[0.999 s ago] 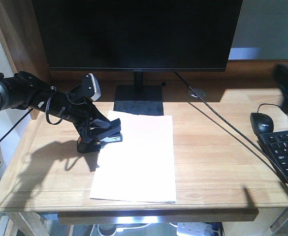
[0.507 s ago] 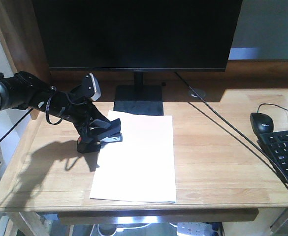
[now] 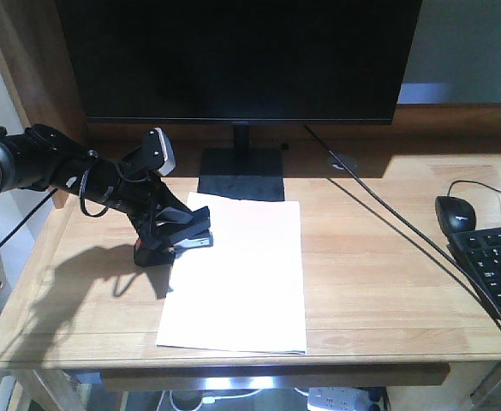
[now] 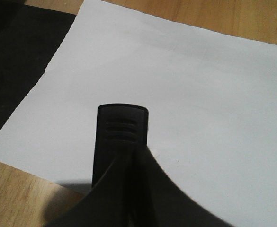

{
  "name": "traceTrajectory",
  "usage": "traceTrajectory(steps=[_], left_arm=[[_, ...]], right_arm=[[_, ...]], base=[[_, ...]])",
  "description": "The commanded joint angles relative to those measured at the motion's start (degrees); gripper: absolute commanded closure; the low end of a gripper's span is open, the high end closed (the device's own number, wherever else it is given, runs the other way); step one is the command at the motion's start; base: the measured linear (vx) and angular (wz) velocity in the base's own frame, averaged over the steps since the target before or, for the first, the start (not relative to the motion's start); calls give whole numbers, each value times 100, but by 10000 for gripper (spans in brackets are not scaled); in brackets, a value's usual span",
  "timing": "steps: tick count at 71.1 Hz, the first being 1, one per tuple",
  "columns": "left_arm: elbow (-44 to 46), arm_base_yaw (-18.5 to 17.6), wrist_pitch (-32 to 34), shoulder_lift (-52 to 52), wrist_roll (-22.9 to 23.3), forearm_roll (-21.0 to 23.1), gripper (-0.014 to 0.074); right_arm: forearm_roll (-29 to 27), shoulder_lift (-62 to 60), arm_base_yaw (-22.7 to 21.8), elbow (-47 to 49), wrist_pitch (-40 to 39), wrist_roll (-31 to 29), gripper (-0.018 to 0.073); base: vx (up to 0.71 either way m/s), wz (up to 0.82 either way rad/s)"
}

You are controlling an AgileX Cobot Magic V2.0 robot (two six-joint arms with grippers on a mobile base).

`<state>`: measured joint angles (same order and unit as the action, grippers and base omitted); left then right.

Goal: Grab stapler and paper to desk for stapling

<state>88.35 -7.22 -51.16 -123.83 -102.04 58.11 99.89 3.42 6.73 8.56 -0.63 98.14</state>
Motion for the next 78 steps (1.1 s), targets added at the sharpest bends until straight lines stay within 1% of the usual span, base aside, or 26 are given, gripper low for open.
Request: traceTrajectory(steps=[1, 78], left_arm=[[158, -10, -76, 328, 54, 284, 603], [158, -10, -71, 328, 54, 284, 603]], right_arm=[[325, 50, -22, 159, 112, -38, -21], [325, 50, -22, 159, 112, -38, -21]], base=[[0, 0], [0, 0]])
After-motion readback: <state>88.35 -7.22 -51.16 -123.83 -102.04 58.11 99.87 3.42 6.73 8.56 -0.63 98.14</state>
